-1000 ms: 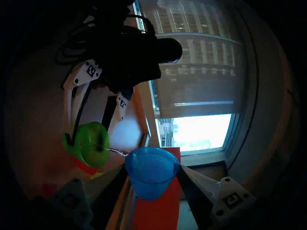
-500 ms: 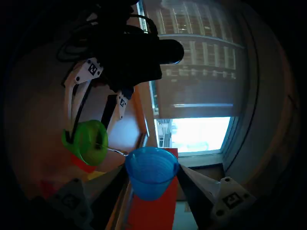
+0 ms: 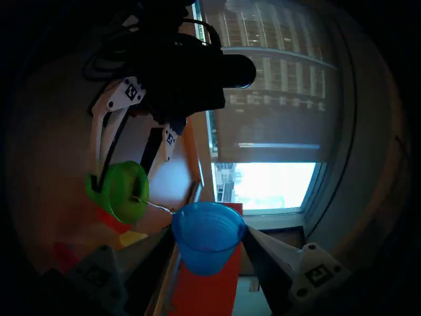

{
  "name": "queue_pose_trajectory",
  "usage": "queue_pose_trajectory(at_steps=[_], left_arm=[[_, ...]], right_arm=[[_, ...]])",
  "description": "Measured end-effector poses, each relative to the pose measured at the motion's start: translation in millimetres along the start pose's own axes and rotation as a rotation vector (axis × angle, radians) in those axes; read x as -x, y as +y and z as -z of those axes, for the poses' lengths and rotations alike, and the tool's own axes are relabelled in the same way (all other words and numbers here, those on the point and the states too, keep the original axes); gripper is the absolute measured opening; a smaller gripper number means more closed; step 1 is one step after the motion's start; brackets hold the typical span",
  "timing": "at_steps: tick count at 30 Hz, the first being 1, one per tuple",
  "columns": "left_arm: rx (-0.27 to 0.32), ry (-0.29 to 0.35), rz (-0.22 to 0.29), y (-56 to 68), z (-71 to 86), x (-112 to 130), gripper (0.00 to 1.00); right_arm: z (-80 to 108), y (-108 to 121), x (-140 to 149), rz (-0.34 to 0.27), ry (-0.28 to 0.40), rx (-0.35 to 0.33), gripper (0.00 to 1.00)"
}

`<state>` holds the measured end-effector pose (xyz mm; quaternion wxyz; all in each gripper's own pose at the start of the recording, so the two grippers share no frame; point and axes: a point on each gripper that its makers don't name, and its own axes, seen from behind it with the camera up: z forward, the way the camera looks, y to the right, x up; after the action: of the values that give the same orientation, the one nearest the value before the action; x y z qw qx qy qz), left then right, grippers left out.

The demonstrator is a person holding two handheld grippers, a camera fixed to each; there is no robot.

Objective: Pour water

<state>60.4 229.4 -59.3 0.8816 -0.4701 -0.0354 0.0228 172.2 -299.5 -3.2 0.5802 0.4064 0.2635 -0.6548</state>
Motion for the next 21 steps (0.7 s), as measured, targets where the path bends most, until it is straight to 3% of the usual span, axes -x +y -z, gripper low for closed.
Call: queue_pose_trajectory(at_steps=[21], left_arm=[[0.004,0.0,-0.008,2.6,-1.6,-1.8,0.85]], right_arm=[[2.2,-0.2,6.4,0.056,-0.01,-0.005,0.91]])
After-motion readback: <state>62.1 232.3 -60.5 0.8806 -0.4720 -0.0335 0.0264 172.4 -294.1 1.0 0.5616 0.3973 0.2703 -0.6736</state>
